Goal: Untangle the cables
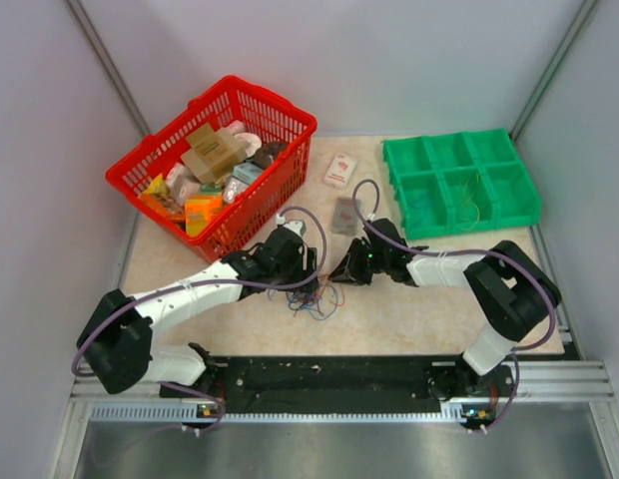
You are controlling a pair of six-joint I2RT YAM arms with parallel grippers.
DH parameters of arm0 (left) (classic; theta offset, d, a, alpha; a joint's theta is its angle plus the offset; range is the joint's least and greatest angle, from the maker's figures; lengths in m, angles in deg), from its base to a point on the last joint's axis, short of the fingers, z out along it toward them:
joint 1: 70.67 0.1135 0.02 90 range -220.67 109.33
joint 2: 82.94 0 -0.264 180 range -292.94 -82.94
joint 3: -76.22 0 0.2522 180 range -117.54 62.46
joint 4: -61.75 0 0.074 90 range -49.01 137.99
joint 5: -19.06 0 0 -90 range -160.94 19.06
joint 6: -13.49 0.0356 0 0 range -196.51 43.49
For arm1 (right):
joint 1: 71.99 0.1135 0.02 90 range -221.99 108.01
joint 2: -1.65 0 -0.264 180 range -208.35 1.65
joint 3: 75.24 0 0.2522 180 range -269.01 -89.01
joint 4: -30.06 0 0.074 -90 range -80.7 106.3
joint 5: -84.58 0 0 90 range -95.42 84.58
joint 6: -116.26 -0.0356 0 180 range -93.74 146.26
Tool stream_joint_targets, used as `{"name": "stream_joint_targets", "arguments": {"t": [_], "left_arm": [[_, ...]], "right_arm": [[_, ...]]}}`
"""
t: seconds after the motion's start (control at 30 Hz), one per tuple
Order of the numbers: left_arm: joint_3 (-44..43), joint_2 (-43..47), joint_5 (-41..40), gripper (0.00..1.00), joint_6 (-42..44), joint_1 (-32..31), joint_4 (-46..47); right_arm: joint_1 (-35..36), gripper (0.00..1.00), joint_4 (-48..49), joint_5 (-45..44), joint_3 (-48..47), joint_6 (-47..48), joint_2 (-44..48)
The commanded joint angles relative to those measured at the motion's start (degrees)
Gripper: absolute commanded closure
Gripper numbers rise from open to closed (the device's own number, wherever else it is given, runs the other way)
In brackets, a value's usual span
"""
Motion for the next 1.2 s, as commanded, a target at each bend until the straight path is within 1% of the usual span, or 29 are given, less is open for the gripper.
{"name": "stream_joint_targets", "arguments": {"t": [0.0, 0.07, 0.1, 0.2, 0.3, 0.43, 0.67, 0.73, 0.77, 0.87, 0.9, 0.93, 1.1, 1.17], "left_arm": [[-0.20, -1.02, -1.51, 0.27, 0.26, 0.10, 3.69], [-0.02, -1.46, -2.39, 0.27, 0.17, 0.10, 3.34], [-0.02, -1.37, -2.57, 0.27, 0.26, 0.10, 3.08], [0.77, -0.50, -1.79, 0.27, 1.22, 0.10, 3.95], [0.78, -0.84, -1.52, 0.27, 1.40, 0.10, 3.78], [1.30, -0.67, -0.73, 0.30, 1.05, 0.10, 4.48], [2.44, -1.11, -0.11, 0.28, 0.44, 0.10, 5.27], [3.15, -1.28, 0.24, 0.28, 0.09, 0.10, 6.06], [3.24, -1.37, 0.41, 0.28, 0.00, 0.10, 6.24], [3.50, -1.99, -0.55, 0.32, -0.44, 0.10, 6.24], [3.50, -2.34, -1.25, 0.34, -0.53, 0.10, 5.81], [3.41, -2.77, -2.39, 0.35, -0.79, 0.10, 5.11], [2.89, -4.62, -6.00, 0.43, -1.41, 0.10, 3.17], [2.80, -5.06, -7.05, 0.47, -1.67, 0.10, 2.47]], "right_arm": [[0.19, 0.84, 5.06, 0.63, 0.20, -1.27, -0.20], [0.19, 0.80, 5.59, 1.33, 0.99, -1.27, 0.06], [0.19, 0.77, 5.76, 1.59, 1.34, -1.27, 0.41], [0.19, 0.71, 6.99, 1.51, 3.19, -1.54, 1.99], [0.19, 0.69, 8.04, 1.85, 4.07, -2.06, 1.56], [0.19, 0.69, 11.03, 3.70, 3.81, -3.29, -0.29], [0.54, 0.68, 13.06, 5.20, 2.14, -4.70, -1.43], [0.71, 0.71, 13.32, 5.02, 1.88, -4.88, -1.43], [0.80, 0.74, 14.02, 5.11, 2.14, -5.14, -1.61], [0.80, 0.90, 16.83, 5.11, 3.63, -5.84, -0.56], [0.80, 0.96, 16.58, 4.50, 3.98, -5.32, 0.67], [0.80, 1.00, 15.79, 3.80, 4.07, -4.45, 1.72], [0.80, 1.00, 7.63, -2.26, 3.46, 5.12, 13.92], [0.80, 1.00, 3.32, -5.16, 2.76, 8.11, 19.37]]}}
